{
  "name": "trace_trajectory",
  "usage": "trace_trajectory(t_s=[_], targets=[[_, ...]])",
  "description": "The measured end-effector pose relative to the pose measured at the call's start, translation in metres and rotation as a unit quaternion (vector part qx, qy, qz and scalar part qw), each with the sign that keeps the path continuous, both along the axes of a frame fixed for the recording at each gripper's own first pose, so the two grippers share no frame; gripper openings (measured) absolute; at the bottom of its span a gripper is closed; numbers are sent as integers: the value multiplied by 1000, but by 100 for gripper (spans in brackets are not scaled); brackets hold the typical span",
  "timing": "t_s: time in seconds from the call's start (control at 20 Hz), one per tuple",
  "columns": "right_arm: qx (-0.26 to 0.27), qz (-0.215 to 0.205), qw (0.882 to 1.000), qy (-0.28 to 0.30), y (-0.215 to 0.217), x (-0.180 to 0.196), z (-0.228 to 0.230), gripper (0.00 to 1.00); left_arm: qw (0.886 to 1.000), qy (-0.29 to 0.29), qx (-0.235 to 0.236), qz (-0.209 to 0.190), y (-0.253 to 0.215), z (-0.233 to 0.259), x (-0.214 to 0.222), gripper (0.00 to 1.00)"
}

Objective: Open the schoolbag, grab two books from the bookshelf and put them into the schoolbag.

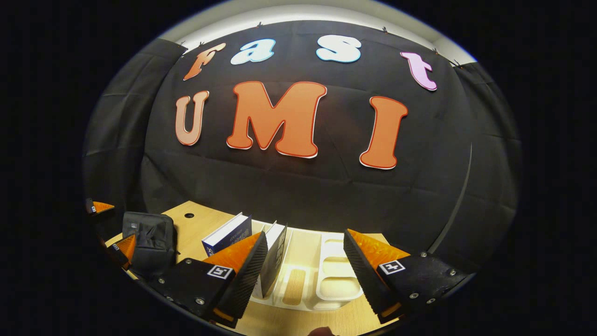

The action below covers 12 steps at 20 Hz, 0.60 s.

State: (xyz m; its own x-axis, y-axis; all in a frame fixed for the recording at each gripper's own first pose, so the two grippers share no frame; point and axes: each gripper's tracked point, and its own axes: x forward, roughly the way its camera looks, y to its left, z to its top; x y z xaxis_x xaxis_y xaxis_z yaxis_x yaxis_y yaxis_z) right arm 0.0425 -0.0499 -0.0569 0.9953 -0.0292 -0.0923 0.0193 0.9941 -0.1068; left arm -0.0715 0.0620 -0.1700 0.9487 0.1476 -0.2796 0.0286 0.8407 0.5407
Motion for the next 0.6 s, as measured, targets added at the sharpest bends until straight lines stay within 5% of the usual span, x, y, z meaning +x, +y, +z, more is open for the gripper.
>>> trace_trajectory(t_s=[0.25, 0.6], targets=[[-7, 15, 1000, 12, -1, 10, -13, 98, 996, 77, 50, 23, 23, -76, -41, 96], [-9, 32, 999, 6, 1, 14, -10, 98, 975, 175, 131, 31, 46, -148, -91, 97]])
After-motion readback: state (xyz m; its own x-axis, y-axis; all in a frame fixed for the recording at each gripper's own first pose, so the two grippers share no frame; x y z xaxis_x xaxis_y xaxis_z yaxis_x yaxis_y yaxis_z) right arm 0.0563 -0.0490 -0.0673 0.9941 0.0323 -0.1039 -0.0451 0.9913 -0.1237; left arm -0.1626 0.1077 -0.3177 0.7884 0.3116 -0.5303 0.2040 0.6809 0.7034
